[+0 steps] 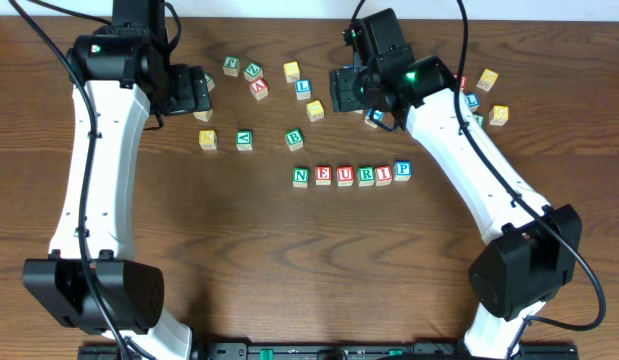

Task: Spell out NEURIPS
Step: 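Lower the P block right of the I block and open the gripper, then lift the right gripper up and right over the block pile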

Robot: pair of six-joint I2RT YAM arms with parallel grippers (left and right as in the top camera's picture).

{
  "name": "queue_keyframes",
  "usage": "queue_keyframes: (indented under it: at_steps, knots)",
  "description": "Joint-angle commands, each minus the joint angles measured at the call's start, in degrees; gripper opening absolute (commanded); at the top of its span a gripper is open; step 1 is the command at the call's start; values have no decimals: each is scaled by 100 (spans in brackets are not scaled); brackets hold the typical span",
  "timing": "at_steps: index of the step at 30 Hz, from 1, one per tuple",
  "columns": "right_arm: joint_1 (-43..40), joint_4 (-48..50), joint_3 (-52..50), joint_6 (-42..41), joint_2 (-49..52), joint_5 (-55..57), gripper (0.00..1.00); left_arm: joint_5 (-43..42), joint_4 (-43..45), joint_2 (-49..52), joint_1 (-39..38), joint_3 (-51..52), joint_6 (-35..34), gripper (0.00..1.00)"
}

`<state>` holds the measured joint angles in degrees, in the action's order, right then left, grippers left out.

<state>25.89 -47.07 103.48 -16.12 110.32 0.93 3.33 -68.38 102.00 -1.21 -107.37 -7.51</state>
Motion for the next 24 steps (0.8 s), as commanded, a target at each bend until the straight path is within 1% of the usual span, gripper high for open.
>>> queue_keyframes:
  at_steps: [1, 24]
  knots:
    - [-20, -35, 98, -170, 136, 260, 67, 13, -13, 68, 24, 33, -31, 98]
    - [-245, -511, 98, -205, 136, 260, 69, 13, -13, 68, 24, 33, -31, 98]
